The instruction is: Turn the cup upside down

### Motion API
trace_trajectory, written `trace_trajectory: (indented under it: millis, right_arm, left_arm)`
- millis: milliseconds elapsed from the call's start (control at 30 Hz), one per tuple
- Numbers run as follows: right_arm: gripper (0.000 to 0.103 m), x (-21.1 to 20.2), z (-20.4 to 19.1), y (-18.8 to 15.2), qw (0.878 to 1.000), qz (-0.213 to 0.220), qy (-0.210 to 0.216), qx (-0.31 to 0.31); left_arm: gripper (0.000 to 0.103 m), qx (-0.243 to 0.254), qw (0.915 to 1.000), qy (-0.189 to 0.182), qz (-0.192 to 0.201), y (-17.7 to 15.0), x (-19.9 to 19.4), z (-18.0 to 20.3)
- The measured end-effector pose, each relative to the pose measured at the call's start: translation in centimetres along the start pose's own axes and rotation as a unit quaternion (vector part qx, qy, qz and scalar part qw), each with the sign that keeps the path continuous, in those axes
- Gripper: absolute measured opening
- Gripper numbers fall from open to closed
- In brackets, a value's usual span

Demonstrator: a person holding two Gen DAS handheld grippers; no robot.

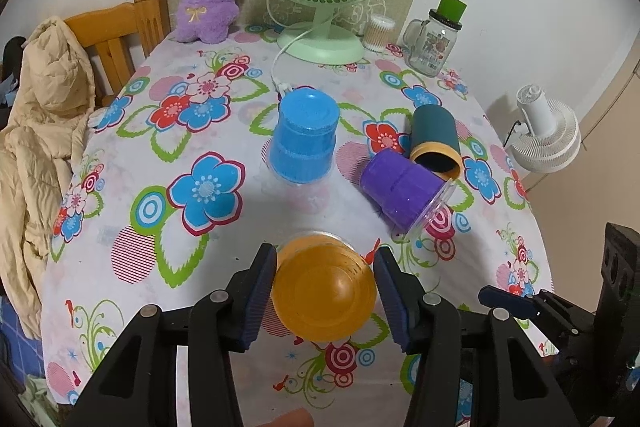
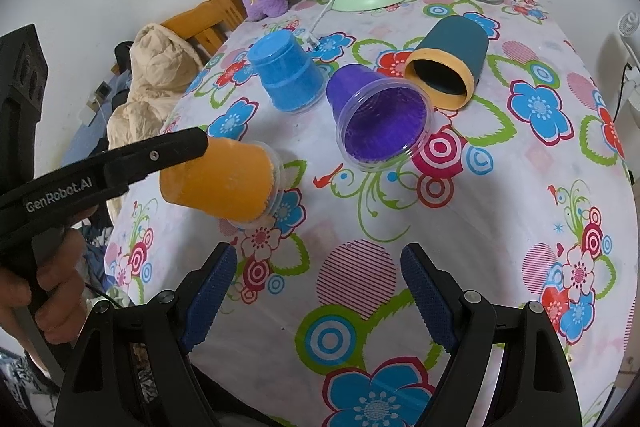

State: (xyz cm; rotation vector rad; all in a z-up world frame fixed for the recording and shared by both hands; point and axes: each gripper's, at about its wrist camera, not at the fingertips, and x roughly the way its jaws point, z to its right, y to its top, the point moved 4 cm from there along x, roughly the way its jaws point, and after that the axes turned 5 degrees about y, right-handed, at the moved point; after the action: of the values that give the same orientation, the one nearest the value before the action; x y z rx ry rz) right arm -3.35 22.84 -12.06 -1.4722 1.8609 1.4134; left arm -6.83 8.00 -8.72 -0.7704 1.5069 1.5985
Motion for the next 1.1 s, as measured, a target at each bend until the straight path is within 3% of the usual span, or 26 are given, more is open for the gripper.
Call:
trace_trajectory:
  millis: [567, 600, 667, 967, 1100]
  right_arm:
    - [0.086, -0.5, -1.0, -0.1, 1.0, 0.007, 0.0, -0.006]
    - [0.086, -0.5, -1.0, -0.2, 1.0, 0.008, 0.0, -0.006]
    - [0.086, -0.6, -1.0, -0.2, 1.0, 0.009, -0.001, -0.005]
    - [0.086, -1.2, -0.8, 0.0, 1.0, 0.022, -0.002, 0.003]
    - [0.086, -2.3, -0.8, 0.7, 0.998, 0.053, -0.006, 0.011]
  left_arm:
    - [0.053, 0.002, 0.9998, -0.006, 0.021, -0.5, -2.3, -0.1]
    - [0.054, 0.002, 0.9997, -0.008, 0.021, -0.5, -2.4, -0.1]
    - [0.07, -0.002, 0.9996, -0.011, 0.025, -0.5, -2.6, -0.1]
    - [0.089, -0.005, 0.9985, -0.005, 0.055, -0.5, -3.9, -0.5]
    - [0.093, 0.005, 0.9965, 0.013, 0.082, -0.7, -4.7, -0.6]
